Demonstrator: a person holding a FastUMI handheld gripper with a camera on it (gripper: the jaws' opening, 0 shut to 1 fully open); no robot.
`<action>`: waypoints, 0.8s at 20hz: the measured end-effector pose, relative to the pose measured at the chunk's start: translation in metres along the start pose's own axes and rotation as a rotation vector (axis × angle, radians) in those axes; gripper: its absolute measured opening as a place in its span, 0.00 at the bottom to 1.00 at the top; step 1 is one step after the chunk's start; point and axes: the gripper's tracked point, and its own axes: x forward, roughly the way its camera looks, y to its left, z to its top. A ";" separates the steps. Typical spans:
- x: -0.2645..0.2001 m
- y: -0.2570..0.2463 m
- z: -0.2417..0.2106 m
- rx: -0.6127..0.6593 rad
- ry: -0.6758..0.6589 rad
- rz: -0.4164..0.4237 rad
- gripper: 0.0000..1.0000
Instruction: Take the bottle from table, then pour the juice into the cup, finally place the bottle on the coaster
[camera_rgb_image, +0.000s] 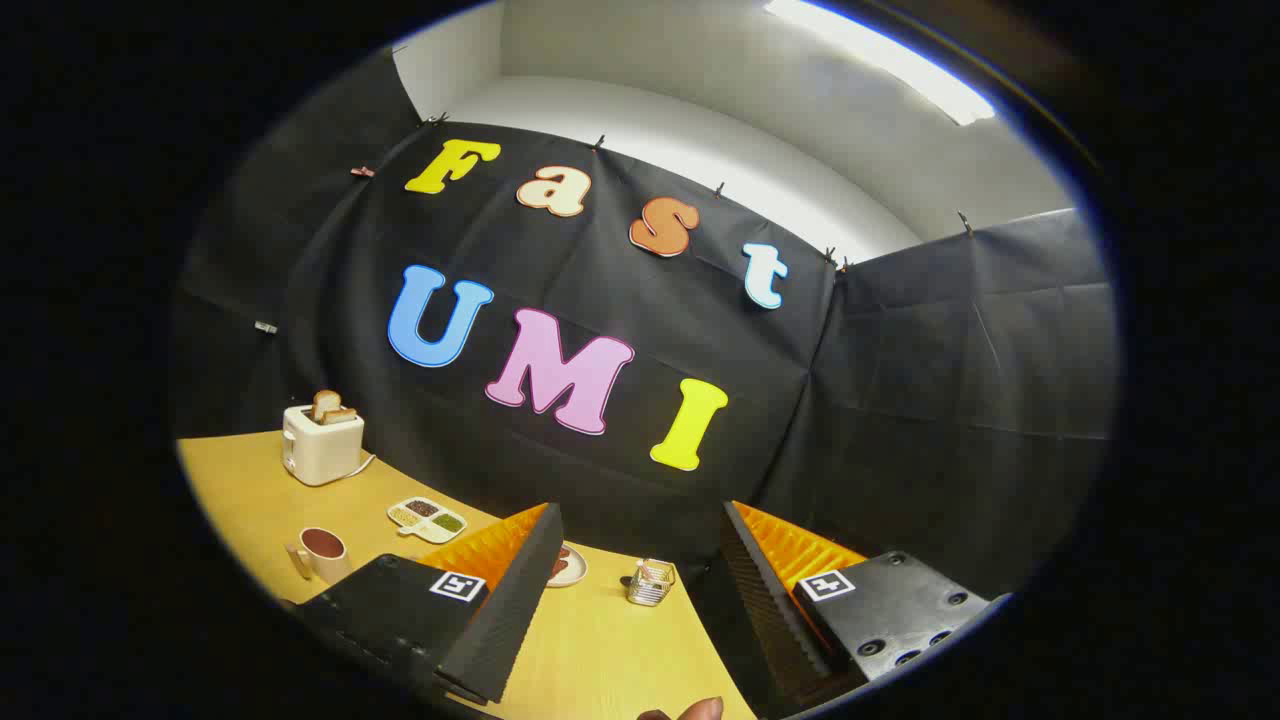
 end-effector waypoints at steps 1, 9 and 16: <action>0.001 0.002 0.000 0.016 0.000 0.006 0.97; 0.008 0.018 0.000 0.056 0.000 0.061 0.97; 0.009 0.023 0.004 0.148 -0.019 0.099 0.97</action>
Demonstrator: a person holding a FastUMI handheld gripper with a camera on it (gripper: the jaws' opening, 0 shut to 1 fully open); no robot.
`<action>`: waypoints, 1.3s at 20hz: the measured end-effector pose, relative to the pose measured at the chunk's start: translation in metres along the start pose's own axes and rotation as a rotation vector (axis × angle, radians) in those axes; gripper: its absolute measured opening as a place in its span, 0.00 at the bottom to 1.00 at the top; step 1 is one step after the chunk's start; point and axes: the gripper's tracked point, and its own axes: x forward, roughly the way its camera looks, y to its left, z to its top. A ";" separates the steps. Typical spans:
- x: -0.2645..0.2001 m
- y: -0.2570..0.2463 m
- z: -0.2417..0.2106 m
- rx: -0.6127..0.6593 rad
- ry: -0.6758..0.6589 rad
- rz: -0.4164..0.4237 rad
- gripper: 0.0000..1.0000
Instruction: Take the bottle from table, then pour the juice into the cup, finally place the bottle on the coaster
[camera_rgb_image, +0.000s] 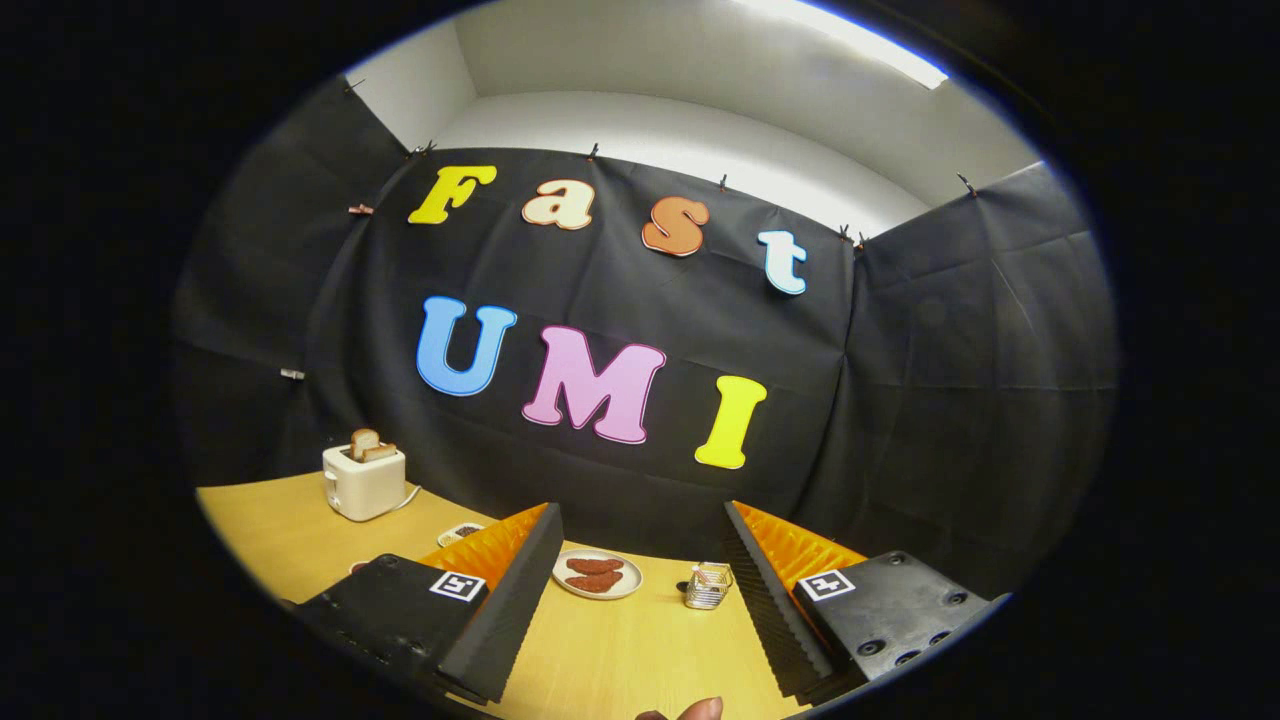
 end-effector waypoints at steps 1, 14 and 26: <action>-0.001 0.001 0.000 0.021 -0.002 0.009 0.97; 0.003 0.015 0.011 0.050 -0.039 0.108 0.97; 0.019 0.078 -0.045 0.104 -0.060 0.146 0.97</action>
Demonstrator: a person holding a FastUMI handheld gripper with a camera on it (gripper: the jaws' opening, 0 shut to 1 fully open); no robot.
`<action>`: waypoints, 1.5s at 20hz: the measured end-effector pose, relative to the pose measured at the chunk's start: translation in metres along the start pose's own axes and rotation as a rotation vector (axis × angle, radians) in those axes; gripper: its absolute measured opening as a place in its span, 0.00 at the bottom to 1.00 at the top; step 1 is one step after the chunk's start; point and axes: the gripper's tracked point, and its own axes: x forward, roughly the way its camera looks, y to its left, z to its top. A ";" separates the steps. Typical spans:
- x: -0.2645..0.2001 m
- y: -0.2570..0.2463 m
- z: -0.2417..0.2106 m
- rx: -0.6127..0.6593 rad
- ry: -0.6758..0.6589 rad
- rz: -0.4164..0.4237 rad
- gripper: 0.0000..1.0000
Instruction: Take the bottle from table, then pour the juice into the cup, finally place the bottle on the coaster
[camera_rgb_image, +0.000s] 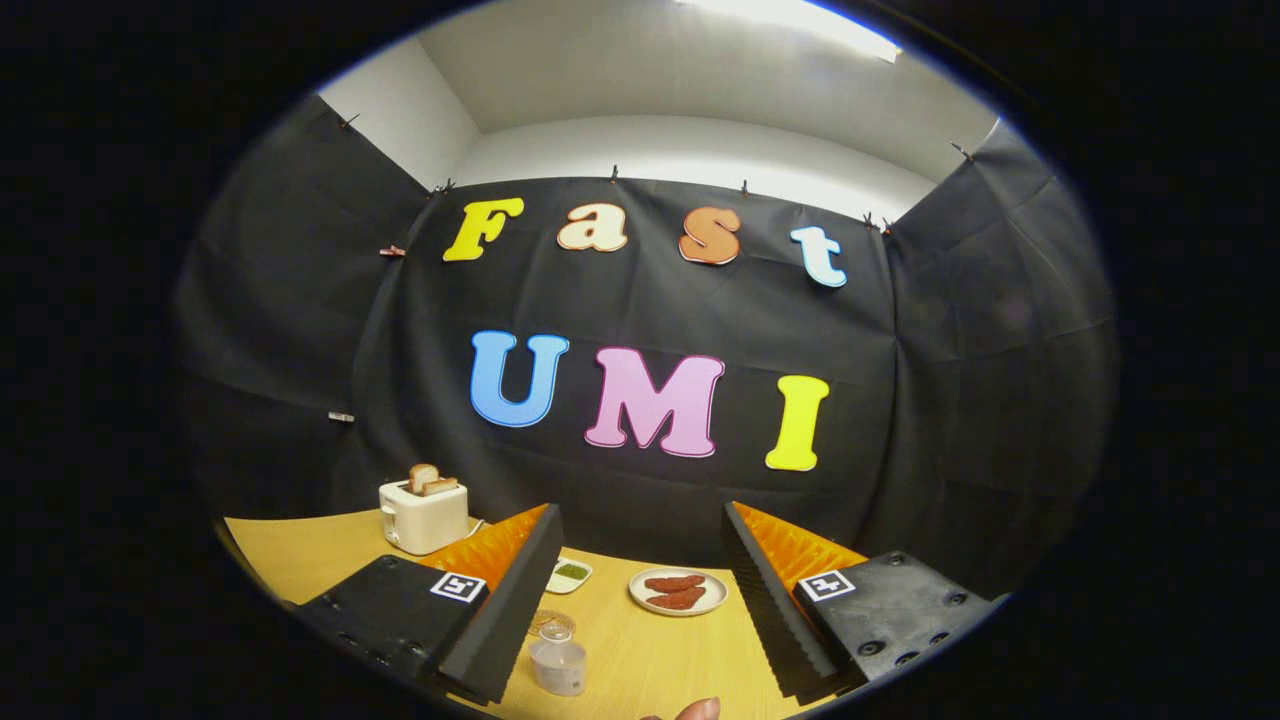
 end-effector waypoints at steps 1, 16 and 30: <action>0.004 0.004 -0.009 0.005 0.013 -0.002 0.97; 0.021 0.041 -0.132 0.022 0.108 -0.004 0.97; 0.019 0.081 -0.203 -0.006 0.155 0.029 0.97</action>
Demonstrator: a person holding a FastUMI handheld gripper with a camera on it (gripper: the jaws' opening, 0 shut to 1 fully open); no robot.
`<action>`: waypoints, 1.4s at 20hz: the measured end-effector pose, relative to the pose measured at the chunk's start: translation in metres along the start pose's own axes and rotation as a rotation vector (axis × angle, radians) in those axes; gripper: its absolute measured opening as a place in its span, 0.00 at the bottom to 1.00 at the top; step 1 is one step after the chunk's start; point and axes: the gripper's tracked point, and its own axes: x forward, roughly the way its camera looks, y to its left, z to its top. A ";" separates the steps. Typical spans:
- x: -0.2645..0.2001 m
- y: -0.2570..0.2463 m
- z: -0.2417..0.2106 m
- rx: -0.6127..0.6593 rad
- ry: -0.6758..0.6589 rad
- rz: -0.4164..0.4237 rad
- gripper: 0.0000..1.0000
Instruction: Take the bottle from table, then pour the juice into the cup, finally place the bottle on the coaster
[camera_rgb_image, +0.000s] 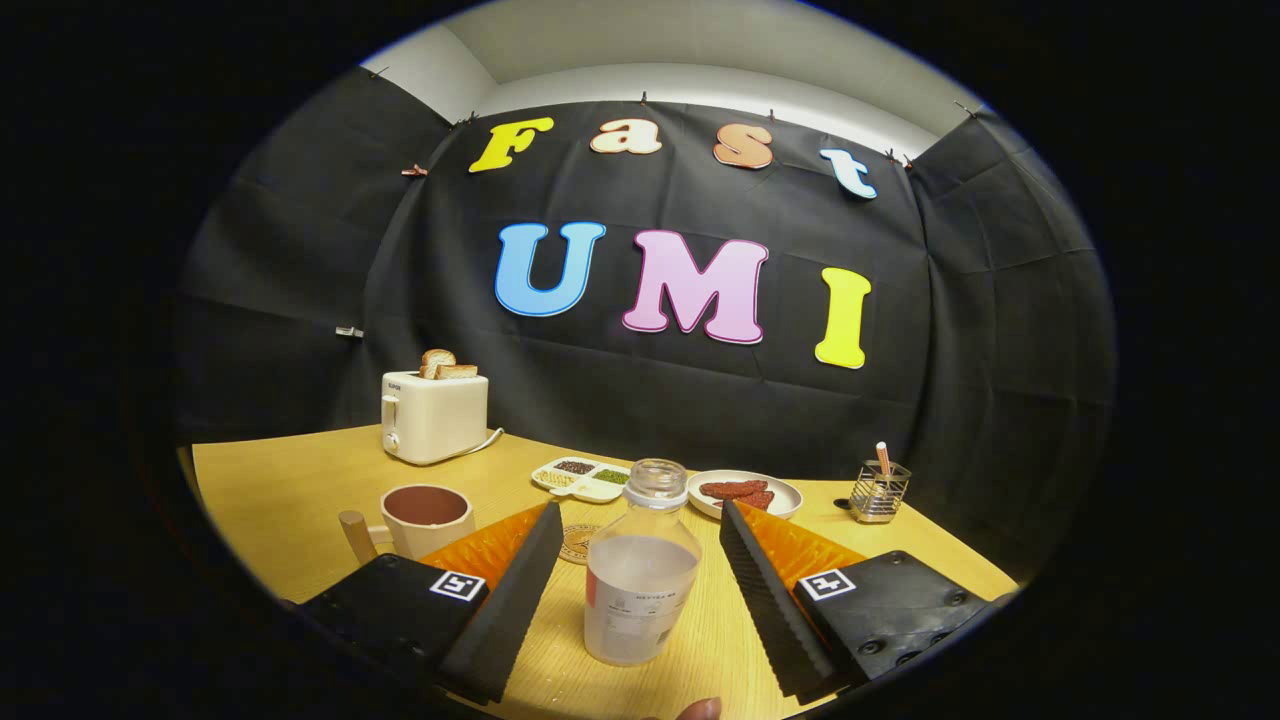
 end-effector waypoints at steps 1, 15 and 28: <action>0.000 0.003 -0.005 0.007 0.009 0.000 0.97; 0.014 -0.007 -0.063 0.071 0.147 -0.142 0.87; 0.017 0.004 0.013 -0.239 0.237 -0.149 0.72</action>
